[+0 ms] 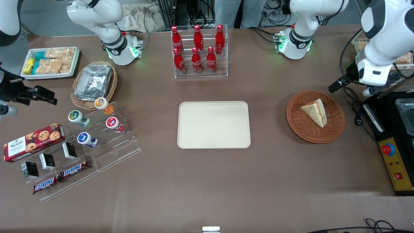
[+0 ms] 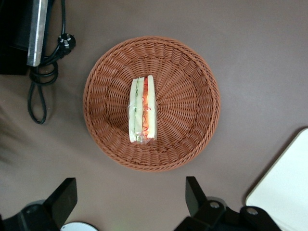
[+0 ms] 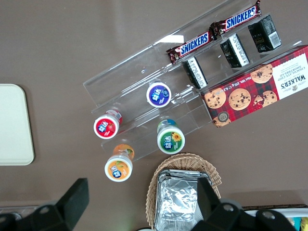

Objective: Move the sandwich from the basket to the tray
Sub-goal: 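Lower the open left gripper around the sandwich in the basket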

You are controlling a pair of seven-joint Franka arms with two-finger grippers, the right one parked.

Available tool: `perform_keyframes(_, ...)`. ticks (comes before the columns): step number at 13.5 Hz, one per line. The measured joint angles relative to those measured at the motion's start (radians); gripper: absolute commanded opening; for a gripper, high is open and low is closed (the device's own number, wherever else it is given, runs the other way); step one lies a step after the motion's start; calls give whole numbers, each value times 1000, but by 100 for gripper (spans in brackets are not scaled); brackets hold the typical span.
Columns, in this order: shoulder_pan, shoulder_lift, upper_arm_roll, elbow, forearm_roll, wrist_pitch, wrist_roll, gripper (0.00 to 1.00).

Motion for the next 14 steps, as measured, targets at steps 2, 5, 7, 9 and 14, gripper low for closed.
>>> perform_keyframes(2,0,1,1,-59,0,75,0,100)
perform_keyframes(5,0,12,5,-131,0,165,-7,100)
perform_keyframes(7,0,32,7,-152,0,202,-20,100)
perform_keyframes(9,0,53,7,-166,0,238,-25,100)
perform_keyframes(14,0,107,8,-197,0,309,-36,100)
